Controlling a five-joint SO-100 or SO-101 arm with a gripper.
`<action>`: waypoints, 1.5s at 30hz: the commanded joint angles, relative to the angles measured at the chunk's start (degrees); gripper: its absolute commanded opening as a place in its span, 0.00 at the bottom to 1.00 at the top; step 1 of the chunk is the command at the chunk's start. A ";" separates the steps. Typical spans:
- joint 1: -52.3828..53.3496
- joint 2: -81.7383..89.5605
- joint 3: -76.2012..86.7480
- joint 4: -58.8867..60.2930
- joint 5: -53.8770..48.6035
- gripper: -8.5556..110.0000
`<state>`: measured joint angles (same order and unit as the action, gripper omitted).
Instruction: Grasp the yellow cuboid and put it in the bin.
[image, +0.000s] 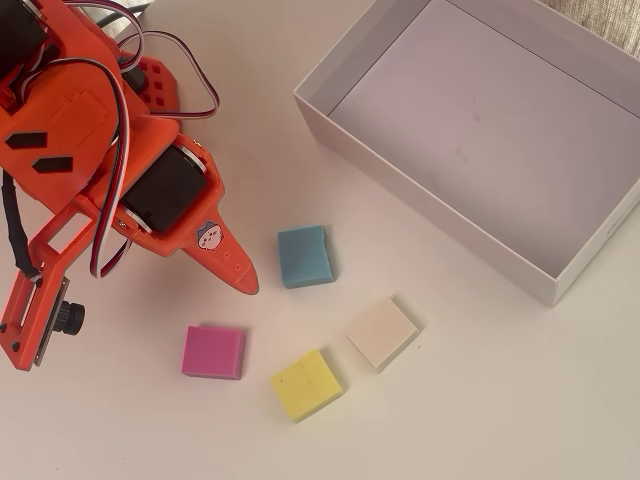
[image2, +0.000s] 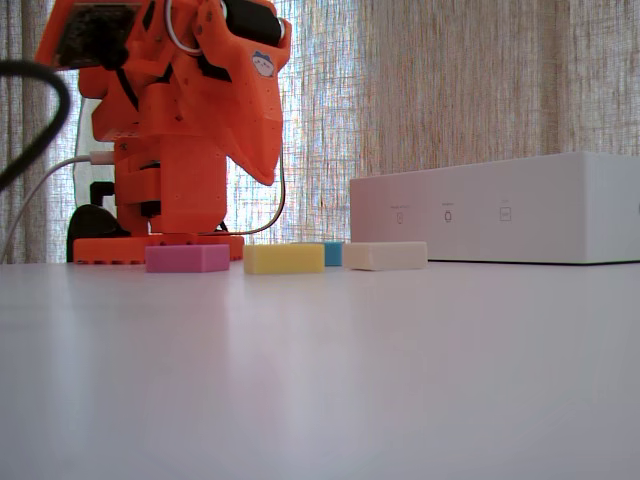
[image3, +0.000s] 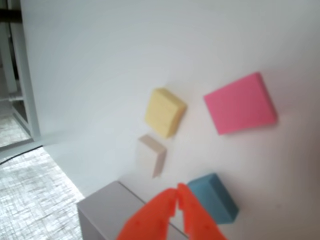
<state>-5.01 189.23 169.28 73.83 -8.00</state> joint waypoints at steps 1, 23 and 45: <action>-1.05 0.35 0.00 0.18 -0.97 0.00; 0.88 -5.98 -6.77 -6.77 -1.14 0.25; 1.49 -49.57 -49.92 3.16 11.51 0.45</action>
<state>-2.72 141.59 119.88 77.26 1.14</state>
